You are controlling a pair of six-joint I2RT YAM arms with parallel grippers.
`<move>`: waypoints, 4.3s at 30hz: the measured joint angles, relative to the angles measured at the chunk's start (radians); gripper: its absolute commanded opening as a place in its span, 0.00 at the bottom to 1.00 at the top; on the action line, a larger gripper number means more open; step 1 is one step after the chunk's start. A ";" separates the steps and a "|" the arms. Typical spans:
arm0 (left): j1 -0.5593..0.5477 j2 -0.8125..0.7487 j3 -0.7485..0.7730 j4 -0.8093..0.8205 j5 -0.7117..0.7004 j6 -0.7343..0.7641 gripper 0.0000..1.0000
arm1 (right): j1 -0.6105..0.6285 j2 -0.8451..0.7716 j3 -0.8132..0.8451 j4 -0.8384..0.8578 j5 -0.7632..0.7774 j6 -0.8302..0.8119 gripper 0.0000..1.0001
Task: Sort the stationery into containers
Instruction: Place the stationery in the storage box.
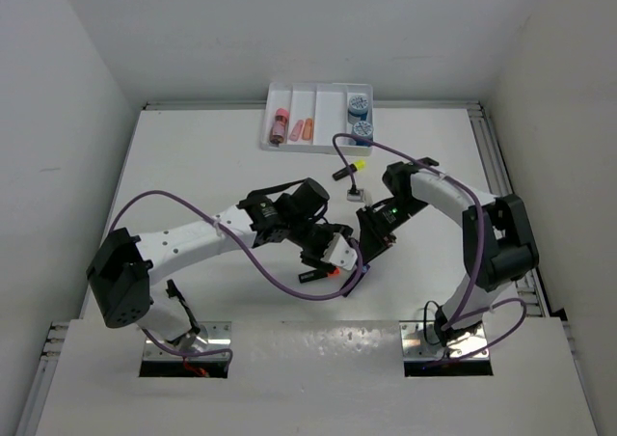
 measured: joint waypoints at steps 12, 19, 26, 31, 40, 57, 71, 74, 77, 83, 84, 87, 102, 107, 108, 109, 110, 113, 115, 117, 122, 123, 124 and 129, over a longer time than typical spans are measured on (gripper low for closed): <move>0.006 0.002 0.005 0.029 -0.063 -0.002 0.56 | -0.044 0.072 0.024 -0.085 -0.066 -0.038 0.00; 0.012 -0.008 0.005 0.029 -0.069 -0.005 0.57 | -0.043 0.074 0.030 -0.101 -0.083 -0.050 0.00; 0.031 -0.023 0.005 0.031 -0.069 -0.035 0.57 | -0.039 0.074 0.030 -0.106 -0.103 -0.050 0.00; 0.073 -0.045 0.005 0.032 -0.082 -0.042 0.57 | -0.028 0.069 0.030 -0.118 -0.121 -0.050 0.00; 0.082 -0.142 0.005 0.035 -0.076 -0.034 0.56 | -0.023 0.064 0.030 -0.127 -0.140 -0.050 0.00; -0.024 -0.082 0.005 -0.005 -0.075 0.053 0.54 | 0.019 0.064 0.054 -0.151 -0.151 -0.057 0.00; -0.049 -0.055 -0.005 0.016 -0.084 0.060 0.10 | 0.031 0.064 0.072 -0.154 -0.140 -0.113 0.31; -0.044 -0.058 -0.022 0.032 -0.090 0.042 0.05 | 0.017 0.064 0.108 -0.166 -0.142 -0.125 0.69; -0.024 -0.062 -0.060 0.036 -0.087 0.002 0.00 | -0.046 0.064 0.189 -0.169 -0.150 -0.136 0.73; 0.159 -0.030 -0.069 0.077 -0.106 -0.303 0.00 | -0.359 -0.074 0.217 0.129 -0.023 0.083 0.74; 0.206 0.006 -0.035 0.081 -0.115 -0.366 0.00 | -0.393 -0.114 0.197 0.188 0.018 0.113 0.74; 0.347 0.169 0.148 0.095 -0.149 -0.561 0.00 | -0.425 -0.237 0.110 0.348 0.140 0.167 0.74; 0.622 0.943 1.077 0.325 -0.446 -1.109 0.00 | -0.409 -0.450 -0.159 0.471 0.340 0.186 0.73; 0.622 1.095 1.169 0.425 -0.463 -1.111 0.00 | -0.409 -0.471 -0.159 0.462 0.362 0.169 0.73; 0.622 1.125 1.179 0.450 -0.472 -1.109 0.00 | -0.409 -0.469 -0.159 0.457 0.365 0.167 0.73; 0.623 1.143 1.180 0.466 -0.478 -1.109 0.00 | -0.409 -0.467 -0.159 0.455 0.367 0.164 0.73; 0.623 1.163 1.180 0.486 -0.485 -1.108 0.00 | -0.409 -0.463 -0.161 0.455 0.369 0.163 0.73; 0.623 1.207 1.180 0.525 -0.509 -1.105 0.08 | -0.409 -0.448 -0.171 0.456 0.371 0.160 0.74; 0.623 1.228 1.182 0.555 -0.526 -1.104 0.42 | -0.408 -0.434 -0.177 0.455 0.372 0.158 0.73; 0.623 1.239 1.191 0.571 -0.540 -1.100 0.62 | -0.407 -0.426 -0.186 0.455 0.372 0.149 0.71; 0.626 1.219 1.194 0.593 -0.555 -1.073 0.92 | -0.394 -0.426 -0.213 0.446 0.356 0.101 0.66; 0.626 1.197 1.184 0.576 -0.554 -1.059 0.93 | -0.386 -0.426 -0.220 0.442 0.351 0.084 0.65; 0.627 1.168 1.168 0.552 -0.550 -1.045 0.95 | -0.377 -0.427 -0.227 0.436 0.348 0.068 0.64; 0.634 0.845 0.977 0.378 -0.494 -0.989 1.00 | -0.262 -0.444 -0.258 0.415 0.359 -0.036 0.57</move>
